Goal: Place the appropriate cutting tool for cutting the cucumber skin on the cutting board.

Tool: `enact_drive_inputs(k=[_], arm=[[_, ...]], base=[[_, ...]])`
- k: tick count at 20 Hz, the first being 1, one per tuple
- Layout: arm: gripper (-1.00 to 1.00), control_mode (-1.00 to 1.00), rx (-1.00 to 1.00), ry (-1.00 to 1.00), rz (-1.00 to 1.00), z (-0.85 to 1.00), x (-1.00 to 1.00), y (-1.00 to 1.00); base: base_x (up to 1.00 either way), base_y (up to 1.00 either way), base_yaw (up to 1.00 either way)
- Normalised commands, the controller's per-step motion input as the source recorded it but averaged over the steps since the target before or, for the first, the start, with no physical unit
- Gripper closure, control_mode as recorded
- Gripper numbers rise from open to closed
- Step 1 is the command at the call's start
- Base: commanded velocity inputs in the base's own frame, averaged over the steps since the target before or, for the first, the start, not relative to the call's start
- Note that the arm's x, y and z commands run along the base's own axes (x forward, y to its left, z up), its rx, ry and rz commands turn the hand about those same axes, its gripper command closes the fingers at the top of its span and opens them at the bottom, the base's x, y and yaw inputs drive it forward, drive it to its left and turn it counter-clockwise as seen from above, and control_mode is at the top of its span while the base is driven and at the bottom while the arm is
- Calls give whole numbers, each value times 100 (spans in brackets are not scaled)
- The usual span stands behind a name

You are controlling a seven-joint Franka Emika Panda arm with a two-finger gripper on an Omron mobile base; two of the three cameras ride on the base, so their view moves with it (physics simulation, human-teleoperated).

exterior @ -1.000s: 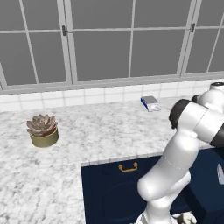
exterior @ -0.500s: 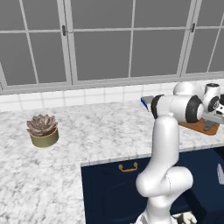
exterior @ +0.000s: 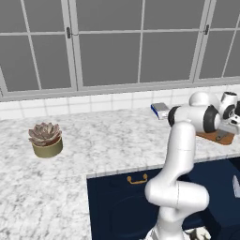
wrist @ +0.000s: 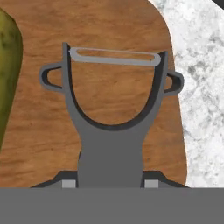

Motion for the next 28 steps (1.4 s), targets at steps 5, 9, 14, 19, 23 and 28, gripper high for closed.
enact_drive_inputs(k=[5,9,14,19,23,28], arm=[[-100,-100,0,-2,3,-18,1,8],[-100,-100,-3,-8,1,47,-39,4],[-100,-100,-10,-15,5,82,-56,23],[-100,-100,-12,-12,7,48,-69,61],[-100,-100,-11,-7,3,35,-75,75],[-100,-100,-10,-10,2,34,-76,75]], base=[[0,0,0],[0,0,0],[0,0,0],[0,0,0],[0,0,0],[0,0,0]])
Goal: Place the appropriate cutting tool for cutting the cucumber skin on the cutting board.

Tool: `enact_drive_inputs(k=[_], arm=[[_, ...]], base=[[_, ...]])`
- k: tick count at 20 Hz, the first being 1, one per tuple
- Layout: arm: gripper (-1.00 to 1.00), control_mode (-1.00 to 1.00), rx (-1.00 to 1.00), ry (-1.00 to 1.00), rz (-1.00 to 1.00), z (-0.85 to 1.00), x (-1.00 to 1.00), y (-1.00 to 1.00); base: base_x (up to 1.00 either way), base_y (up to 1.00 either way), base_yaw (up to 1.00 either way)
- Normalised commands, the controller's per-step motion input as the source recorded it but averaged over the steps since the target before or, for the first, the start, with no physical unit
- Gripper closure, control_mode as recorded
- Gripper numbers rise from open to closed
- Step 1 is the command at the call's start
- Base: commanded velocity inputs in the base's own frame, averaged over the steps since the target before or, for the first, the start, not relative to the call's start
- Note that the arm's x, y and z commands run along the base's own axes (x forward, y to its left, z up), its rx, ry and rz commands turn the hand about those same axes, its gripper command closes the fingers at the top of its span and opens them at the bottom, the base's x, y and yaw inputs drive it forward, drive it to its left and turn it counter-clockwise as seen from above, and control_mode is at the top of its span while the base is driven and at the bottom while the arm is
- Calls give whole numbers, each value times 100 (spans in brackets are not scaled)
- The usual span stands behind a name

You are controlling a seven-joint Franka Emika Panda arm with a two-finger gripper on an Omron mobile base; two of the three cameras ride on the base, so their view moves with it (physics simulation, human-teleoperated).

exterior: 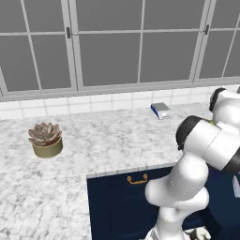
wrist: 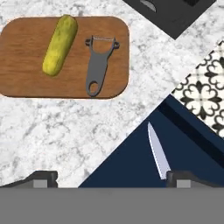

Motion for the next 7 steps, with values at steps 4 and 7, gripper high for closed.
enact_drive_inputs(k=[4,7], arm=[[-100,-100,-14,-16,4,53,-84,70],[-100,-100,-15,-18,5,63,-85,63]], base=[[0,0,0],[0,0,0]])
